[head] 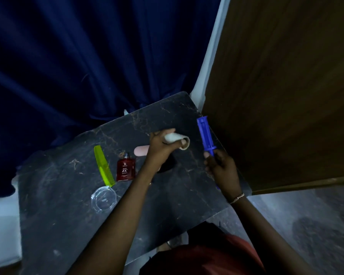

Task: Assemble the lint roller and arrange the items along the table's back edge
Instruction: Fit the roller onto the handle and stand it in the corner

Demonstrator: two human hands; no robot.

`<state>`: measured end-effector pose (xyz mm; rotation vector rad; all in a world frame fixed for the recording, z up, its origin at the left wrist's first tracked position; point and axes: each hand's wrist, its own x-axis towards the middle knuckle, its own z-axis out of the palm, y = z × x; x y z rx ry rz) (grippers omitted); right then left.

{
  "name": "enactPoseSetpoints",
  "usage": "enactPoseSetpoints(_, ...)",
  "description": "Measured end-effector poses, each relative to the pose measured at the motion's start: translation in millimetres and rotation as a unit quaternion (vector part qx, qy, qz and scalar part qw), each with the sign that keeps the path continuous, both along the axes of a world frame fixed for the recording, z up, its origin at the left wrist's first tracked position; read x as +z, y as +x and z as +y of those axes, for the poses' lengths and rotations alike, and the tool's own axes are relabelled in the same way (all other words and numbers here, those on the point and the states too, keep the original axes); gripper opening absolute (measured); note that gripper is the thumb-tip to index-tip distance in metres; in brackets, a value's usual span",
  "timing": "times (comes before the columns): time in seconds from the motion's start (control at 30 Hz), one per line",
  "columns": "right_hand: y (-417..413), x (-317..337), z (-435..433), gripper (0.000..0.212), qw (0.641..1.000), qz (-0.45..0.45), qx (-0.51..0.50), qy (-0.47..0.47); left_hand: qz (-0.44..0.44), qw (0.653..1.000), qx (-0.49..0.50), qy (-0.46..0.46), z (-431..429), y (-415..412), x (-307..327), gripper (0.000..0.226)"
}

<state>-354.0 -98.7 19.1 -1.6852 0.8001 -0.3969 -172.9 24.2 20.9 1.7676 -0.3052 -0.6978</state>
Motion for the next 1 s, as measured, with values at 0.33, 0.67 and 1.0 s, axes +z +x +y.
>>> enactPoseSetpoints(0.33,-2.3,52.7,67.1,0.012,0.985,-0.029,0.118,-0.124,0.156,0.925,0.265,-0.224,63.5,-5.9,47.4,0.028)
enactPoseSetpoints(0.67,-14.7,73.4,125.6,0.020,0.953,-0.010,0.190,-0.234,0.200,0.872,0.334,-0.295,120.6,-21.1,75.9,0.046)
enactPoseSetpoints(1.0,-11.9,104.7,144.6,0.019,0.931,0.087,0.232,-0.269,-0.023,0.926,0.301,-0.226,167.6,-27.5,77.1,0.054)
